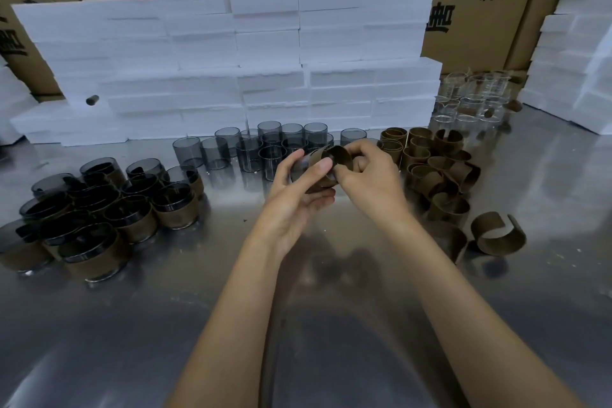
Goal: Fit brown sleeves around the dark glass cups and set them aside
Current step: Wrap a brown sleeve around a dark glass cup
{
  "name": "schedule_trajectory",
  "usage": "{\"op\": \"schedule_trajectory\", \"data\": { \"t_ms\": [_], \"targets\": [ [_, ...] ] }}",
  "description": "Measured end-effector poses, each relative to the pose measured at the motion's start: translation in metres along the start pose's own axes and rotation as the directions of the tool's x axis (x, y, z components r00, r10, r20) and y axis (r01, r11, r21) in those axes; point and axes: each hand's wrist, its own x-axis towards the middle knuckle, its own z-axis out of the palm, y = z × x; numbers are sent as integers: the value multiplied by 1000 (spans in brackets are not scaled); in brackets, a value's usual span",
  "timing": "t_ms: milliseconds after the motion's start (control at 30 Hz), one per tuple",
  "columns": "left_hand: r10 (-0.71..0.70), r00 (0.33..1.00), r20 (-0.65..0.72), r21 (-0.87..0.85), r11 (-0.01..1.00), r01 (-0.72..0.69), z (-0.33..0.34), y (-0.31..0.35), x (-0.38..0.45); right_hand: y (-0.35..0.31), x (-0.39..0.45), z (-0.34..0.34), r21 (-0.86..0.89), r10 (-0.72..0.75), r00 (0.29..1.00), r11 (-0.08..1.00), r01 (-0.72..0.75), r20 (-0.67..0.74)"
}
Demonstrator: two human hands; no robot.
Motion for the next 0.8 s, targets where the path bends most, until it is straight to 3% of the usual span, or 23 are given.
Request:
{"op": "schedule_trajectory", "data": {
  "t_ms": [167,367,500,633,700,800],
  "targets": [
    [-21,997,-69,-126,992,12,-4,4,2,-11,13,0,35,32,990,999,-37,140],
    [-38,999,-38,-73,997,35,-8,0,4,-3,2,10,-130,-277,960,952,278,28],
    [-21,995,-99,-46,999,17,-9,3,6,-4,1,14,-135,-308,951,943,305,4],
    [-37,994,-101,6,999,38,-6,7,5,-8,-1,15,48,-185,982,981,186,-27],
    [-60,995,-74,33,998,63,-4,8,2,-7,0,16,240,0,999,971,-11,46],
    [-78,997,-17,81,994,80,0,7,-2,-4,0,19,364,245,929,868,-337,276]
  ]
}}
